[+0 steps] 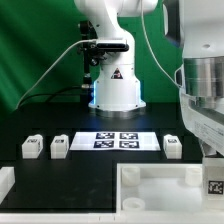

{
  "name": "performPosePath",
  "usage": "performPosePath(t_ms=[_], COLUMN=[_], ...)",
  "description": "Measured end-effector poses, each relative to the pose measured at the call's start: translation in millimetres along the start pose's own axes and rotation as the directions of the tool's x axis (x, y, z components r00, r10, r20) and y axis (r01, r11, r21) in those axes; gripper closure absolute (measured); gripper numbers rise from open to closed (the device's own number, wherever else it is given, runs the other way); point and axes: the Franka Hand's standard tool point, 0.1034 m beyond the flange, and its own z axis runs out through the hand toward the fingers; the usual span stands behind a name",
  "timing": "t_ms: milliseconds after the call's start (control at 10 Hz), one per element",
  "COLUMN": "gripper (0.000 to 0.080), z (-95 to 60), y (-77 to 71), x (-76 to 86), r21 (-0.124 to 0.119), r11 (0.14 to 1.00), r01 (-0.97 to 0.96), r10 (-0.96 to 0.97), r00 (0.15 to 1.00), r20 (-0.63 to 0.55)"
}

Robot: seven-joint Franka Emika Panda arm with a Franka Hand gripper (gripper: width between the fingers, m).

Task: Assemble one leg

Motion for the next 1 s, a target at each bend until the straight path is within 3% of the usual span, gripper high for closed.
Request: performPosePath(t_ms=[100, 500, 600, 700, 800, 900, 1000], gripper=[0.0179, 0.0150, 0.0150, 0.0150, 0.0150, 0.0150, 0.0249], z=[-1.2, -1.0, -1.9, -4.4, -4.2, -4.0, -4.0], y=[-1.3, -0.8, 0.1, -2.9, -3.9, -3.8, -3.8], x=[-0.1, 3.4, 9.9, 11.0, 4.3, 2.6, 3.5], r21=[-0.002, -0.006, -0.033, -0.085, -0.112, -0.103, -0.103], r11=[0.978, 0.847, 0.729, 0.520, 0.373, 0.413, 0.415], r01=[0.211, 0.531, 0.684, 0.850, 0.921, 0.905, 0.904], r10=[-0.211, -0.531, -0.684, -0.854, -0.928, -0.910, -0.910], r00=[0.977, 0.847, 0.729, 0.519, 0.372, 0.413, 0.414], r20=[-0.011, -0.011, -0.016, -0.030, -0.029, -0.030, -0.030])
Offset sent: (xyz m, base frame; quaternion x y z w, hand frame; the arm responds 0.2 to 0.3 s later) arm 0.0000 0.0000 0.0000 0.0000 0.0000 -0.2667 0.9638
